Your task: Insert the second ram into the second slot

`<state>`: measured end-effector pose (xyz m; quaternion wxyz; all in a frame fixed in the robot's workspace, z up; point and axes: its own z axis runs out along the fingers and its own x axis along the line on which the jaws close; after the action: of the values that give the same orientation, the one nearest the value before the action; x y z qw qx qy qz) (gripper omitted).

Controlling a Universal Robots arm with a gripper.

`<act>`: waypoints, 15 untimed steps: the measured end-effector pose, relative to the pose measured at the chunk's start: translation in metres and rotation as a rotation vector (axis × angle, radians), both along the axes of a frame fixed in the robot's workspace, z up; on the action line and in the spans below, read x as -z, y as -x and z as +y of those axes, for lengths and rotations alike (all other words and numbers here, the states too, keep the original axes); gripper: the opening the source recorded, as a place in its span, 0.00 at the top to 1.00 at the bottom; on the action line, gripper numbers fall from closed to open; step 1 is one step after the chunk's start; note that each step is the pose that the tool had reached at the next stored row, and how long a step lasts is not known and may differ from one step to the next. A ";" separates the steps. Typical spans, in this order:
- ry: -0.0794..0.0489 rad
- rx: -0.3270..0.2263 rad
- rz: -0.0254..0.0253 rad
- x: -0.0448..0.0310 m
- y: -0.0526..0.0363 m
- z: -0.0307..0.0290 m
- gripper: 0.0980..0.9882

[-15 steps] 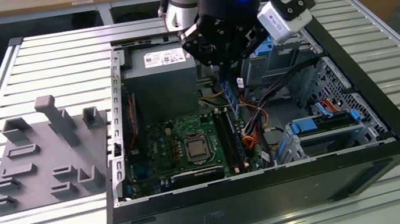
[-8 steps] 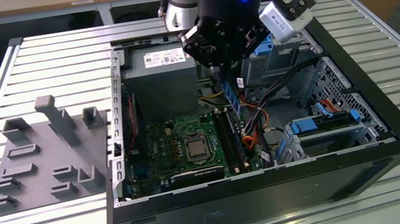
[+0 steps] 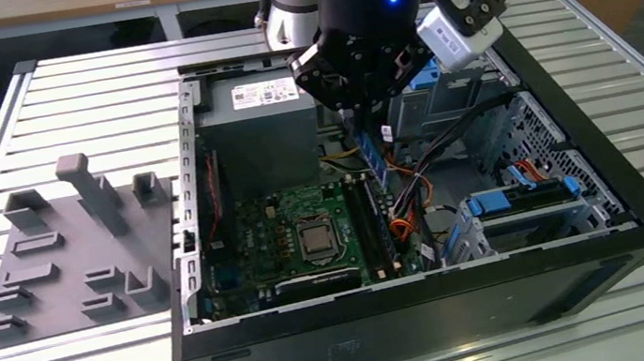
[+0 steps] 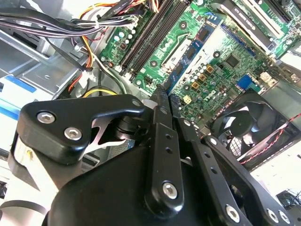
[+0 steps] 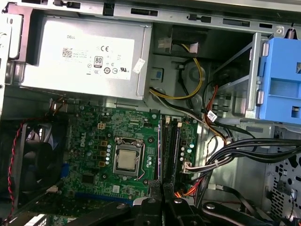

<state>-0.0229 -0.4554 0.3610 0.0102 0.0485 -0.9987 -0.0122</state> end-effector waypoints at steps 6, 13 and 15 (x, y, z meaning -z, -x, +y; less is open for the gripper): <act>0.000 0.000 0.0000 0.0014 0.0000 0.0000 0.96; 0.000 0.014 0.0001 0.0084 0.0000 0.0000 0.96; 0.000 0.014 0.0001 0.0087 0.0000 0.0000 0.96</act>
<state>-0.0228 -0.4554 0.3523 0.0102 0.0413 -0.9990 -0.0121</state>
